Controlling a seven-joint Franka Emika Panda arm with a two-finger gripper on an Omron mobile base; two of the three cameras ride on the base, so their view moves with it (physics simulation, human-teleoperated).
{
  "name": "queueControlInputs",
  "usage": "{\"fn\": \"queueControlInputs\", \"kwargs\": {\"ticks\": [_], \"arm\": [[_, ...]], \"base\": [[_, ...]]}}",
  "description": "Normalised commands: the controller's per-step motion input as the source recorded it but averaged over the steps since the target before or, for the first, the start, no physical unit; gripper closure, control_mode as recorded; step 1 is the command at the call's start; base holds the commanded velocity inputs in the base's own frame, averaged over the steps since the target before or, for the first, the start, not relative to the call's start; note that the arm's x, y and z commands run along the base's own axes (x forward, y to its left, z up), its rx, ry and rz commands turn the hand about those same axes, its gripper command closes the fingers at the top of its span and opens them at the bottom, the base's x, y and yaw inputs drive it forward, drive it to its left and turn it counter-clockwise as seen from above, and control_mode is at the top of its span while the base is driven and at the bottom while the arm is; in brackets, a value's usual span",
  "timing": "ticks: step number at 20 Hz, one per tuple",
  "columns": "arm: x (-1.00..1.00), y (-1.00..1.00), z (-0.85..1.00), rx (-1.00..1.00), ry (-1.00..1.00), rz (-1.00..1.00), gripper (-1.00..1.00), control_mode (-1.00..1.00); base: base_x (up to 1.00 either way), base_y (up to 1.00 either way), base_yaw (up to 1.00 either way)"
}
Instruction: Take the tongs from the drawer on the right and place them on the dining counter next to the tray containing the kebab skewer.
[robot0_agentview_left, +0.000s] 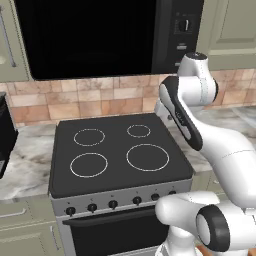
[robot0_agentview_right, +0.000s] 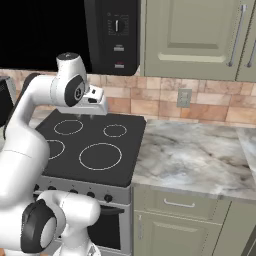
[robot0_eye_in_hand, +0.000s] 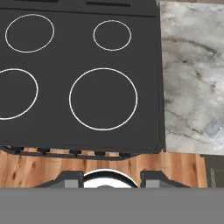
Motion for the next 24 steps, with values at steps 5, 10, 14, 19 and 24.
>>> {"fn": "queueControlInputs", "kwargs": {"ticks": [5, 10, 14, 19, 24], "arm": [[0.0, -0.24, 0.0, 0.0, 0.01, -0.08, -1.0, -1.0], [0.0, -0.78, -0.02, 0.02, 0.1, -0.11, -1.0, -1.0], [-0.16, -1.0, -0.14, 0.13, 0.1, -0.22, -1.0, -1.0], [-0.35, -1.0, -0.32, 0.23, 0.02, -0.28, -1.0, -1.0], [-0.33, -0.9, -0.49, 0.2, -0.01, -0.32, -1.0, -1.0]], "base": [[0.0, 0.0, 0.0], [0.0, 0.0, 0.0], [0.0, 0.0, 0.0], [0.0, 0.0, 0.0], [0.0, 0.0, 0.0]]}}
